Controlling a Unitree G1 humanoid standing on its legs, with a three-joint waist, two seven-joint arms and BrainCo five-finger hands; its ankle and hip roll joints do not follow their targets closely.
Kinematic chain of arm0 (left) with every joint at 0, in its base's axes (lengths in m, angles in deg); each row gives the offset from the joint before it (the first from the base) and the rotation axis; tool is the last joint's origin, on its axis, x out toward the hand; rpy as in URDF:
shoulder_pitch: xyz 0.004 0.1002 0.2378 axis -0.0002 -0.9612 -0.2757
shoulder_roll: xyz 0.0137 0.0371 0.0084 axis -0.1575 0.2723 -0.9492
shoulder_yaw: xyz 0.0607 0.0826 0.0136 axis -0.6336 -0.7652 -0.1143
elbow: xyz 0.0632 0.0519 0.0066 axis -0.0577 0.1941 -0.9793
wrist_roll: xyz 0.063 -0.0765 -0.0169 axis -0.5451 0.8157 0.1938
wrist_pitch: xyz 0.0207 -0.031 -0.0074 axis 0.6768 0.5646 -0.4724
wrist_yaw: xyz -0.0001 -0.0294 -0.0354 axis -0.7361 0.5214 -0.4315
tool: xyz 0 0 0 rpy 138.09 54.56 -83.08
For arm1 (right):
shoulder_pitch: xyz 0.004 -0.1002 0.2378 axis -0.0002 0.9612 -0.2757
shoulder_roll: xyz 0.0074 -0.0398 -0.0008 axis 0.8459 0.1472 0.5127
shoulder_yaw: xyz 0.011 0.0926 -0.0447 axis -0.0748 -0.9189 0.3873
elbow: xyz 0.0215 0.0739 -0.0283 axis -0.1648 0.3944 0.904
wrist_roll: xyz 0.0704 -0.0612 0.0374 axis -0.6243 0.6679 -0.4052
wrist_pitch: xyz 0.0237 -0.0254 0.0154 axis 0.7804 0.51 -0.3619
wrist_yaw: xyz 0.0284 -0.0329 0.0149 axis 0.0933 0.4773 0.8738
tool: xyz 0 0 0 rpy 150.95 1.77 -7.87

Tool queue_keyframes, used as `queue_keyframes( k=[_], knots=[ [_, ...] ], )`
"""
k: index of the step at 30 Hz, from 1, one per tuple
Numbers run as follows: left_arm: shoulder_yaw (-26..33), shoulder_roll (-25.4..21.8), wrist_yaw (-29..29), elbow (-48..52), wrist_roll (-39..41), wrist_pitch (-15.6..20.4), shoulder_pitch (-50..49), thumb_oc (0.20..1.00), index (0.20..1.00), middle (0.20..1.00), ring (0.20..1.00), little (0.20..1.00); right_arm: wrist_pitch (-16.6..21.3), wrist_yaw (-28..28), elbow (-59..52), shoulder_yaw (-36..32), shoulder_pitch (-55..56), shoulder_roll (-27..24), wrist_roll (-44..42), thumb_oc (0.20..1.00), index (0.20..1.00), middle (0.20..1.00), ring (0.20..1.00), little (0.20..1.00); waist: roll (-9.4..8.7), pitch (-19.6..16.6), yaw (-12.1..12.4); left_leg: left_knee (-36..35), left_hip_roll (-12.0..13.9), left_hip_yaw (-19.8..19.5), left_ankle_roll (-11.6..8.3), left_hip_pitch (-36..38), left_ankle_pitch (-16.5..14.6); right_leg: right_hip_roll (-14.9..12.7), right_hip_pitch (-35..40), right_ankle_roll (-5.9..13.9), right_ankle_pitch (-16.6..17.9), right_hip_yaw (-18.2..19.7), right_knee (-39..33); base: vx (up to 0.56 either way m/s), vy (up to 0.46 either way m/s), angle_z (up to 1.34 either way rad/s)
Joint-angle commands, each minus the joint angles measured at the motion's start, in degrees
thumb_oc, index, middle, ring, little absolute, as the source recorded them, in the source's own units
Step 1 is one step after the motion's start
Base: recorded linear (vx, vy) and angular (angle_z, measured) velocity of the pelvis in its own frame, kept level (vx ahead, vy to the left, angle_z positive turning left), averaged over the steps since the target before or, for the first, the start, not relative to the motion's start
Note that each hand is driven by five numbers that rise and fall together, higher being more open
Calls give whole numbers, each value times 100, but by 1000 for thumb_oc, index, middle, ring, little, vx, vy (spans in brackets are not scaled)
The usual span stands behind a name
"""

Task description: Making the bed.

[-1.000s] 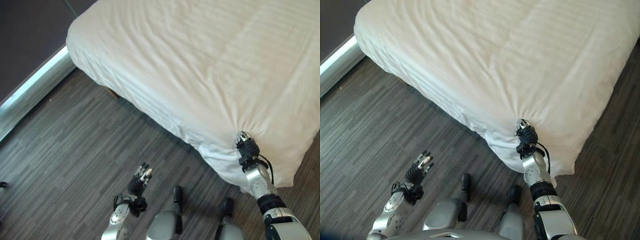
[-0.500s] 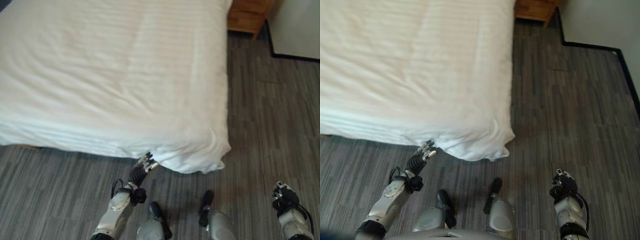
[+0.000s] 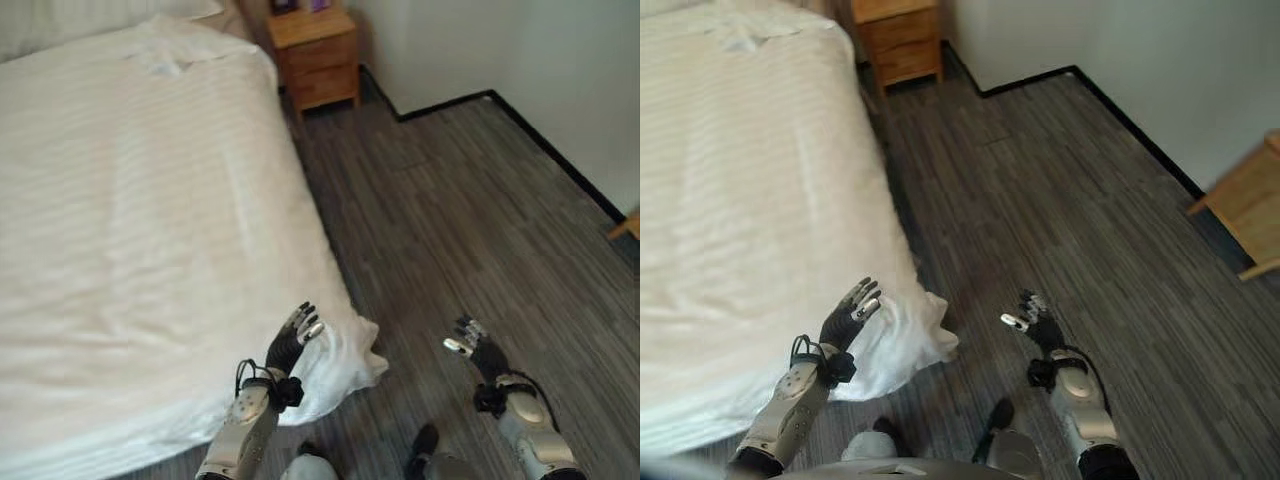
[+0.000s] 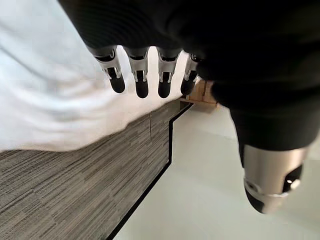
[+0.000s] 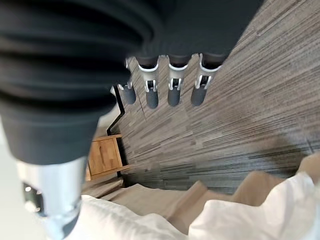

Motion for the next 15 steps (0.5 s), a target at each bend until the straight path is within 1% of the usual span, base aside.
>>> queue_keyframes(
  k=[1, 2, 3, 4, 5, 6, 7, 8, 9, 10, 11, 12, 13, 14, 15],
  knots=[
    [-26, 534, 49, 295, 905, 412, 172, 1000, 1000, 1000, 1000, 1000, 214, 16, -497, -1, -205, -573, 916, 1000, 1000, 1000, 1000, 1000, 70, 361, 420, -204, -1015, -3440, -61, -995, -260, -115, 580, 589, -826, 1126, -386, 155, -252, -193],
    [-27, 534, 48, 293, 906, 412, 174, 1000, 1000, 1000, 1000, 1000, 214, 16, -498, -3, -206, -573, 916, 1000, 1000, 1000, 1000, 1000, 66, 339, 421, -207, -1018, -3440, -58, -1025, -246, -117, 550, 588, -815, 1125, -387, 201, -288, -223],
    [-92, 572, 38, 293, 959, 418, 185, 1000, 1000, 1000, 1000, 1000, 211, 32, -463, -13, -240, -598, 990, 1000, 1000, 1000, 1000, 1000, 54, 360, 414, 40, -1151, -3656, -43, -1058, -268, -53, 565, 551, -805, 1365, -416, 131, -102, -225],
    [-127, 582, 53, 303, 1029, 407, 194, 1000, 1000, 1000, 1000, 1000, 202, 84, -447, -26, -248, -637, 999, 1000, 1000, 1000, 1000, 1000, 39, 375, 412, 317, -1245, -3827, -34, -1133, -227, -21, 575, 517, -793, 1529, -411, 192, -132, -207],
    [-189, 615, 81, 276, 1166, 373, 225, 1000, 1000, 1000, 1000, 1000, 179, 157, -390, -35, -273, -665, 995, 1000, 1000, 1000, 1000, 1000, 32, 404, 447, 624, -1420, -4065, -36, -1293, -130, 15, 586, 475, -794, 1679, -413, 251, -160, -175],
    [-341, 707, 62, 277, 1461, 280, 278, 1000, 1000, 1000, 1000, 1000, 49, 325, -269, -85, -328, -699, 1114, 1000, 1000, 1000, 1000, 1000, -51, 485, 536, 1028, -1862, -4319, -12, -1777, -126, 44, 669, 405, -815, 1948, -428, 250, -170, -128],
    [-459, 761, 23, 256, 1629, 224, 282, 1000, 1000, 1000, 1000, 1000, 9, 367, -219, -92, -352, -708, 1193, 1000, 1000, 1000, 1000, 1000, -88, 525, 577, 1134, -2001, -4273, 2, -2003, -185, 79, 743, 399, -842, 2075, -445, 196, -135, -120],
    [-463, 759, 21, 253, 1632, 226, 284, 1000, 1000, 1000, 1000, 1000, 9, 368, -218, -96, -351, -706, 1195, 1000, 1000, 1000, 1000, 1000, -78, 532, 591, 1180, -1991, -4263, 8, -2009, -223, 85, 756, 403, -851, 2085, -448, 256, -93, -105],
    [-753, 845, -107, 228, 2073, 42, 314, 1000, 1000, 1000, 1000, 1000, -129, 587, 95, -64, -546, -778, 1571, 1000, 1000, 1000, 1000, 1000, -119, 566, 678, 952, -2192, -3907, 109, -2455, -265, 216, 938, 381, -956, 2308, -509, 244, -49, -81],
    [-842, 824, -153, 294, 2134, 33, 320, 1000, 1000, 1000, 1000, 1000, -145, 621, 141, -65, -616, -801, 1643, 1000, 1000, 1000, 1000, 1000, -123, 554, 736, 849, -2211, -3772, 121, -2524, -284, 269, 1008, 396, -1004, 2419, -540, 396, -59, -65],
    [-958, 765, -179, 350, 2119, 24, 324, 1000, 1000, 1000, 1000, 1000, -200, 660, 271, -60, -661, -863, 1707, 1000, 1000, 1000, 1000, 1000, -80, 511, 824, 506, -2128, -3423, 160, -2566, -226, 361, 1128, 440, -1102, 2369, -626, 212, 2, -39],
    [-965, 761, -177, 354, 2119, 24, 320, 1000, 1000, 1000, 1000, 1000, -197, 661, 277, -64, -660, -860, 1708, 1000, 1000, 1000, 1000, 1000, -96, 530, 852, 486, -2141, -3390, 167, -2524, -235, 334, 1157, 450, -1109, 2391, -637, 477, 5, -21],
    [-1180, 752, -199, 433, 2031, -25, 461, 1000, 1000, 1000, 1000, 1000, -249, 770, 279, -135, -790, -832, 1702, 1000, 1000, 1000, 1000, 1000, -55, 452, 897, -290, -1794, -2240, 183, -2480, -139, 467, 1473, 464, -1344, 2266, -671, 322, 10, 6],
    [-1180, 752, -199, 433, 2031, -25, 461, 1000, 1000, 1000, 1000, 1000, -249, 770, 279, -136, -790, -832, 1702, 1000, 1000, 1000, 1000, 1000, -55, 454, 902, -293, -1794, -2236, 183, -2476, -139, 466, 1474, 464, -1344, 2270, -671, 608, 30, 41],
    [-1182, 726, -93, 474, 1939, 44, 556, 1000, 1000, 1000, 1000, 1000, -248, 861, 335, -110, -851, -771, 1694, 1000, 1000, 1000, 1000, 1000, -42, 324, 797, -938, -1678, -1370, 481, -2010, -259, 577, 1623, 527, -1515, 1988, -566, 448, 9, 42]
  ],
)
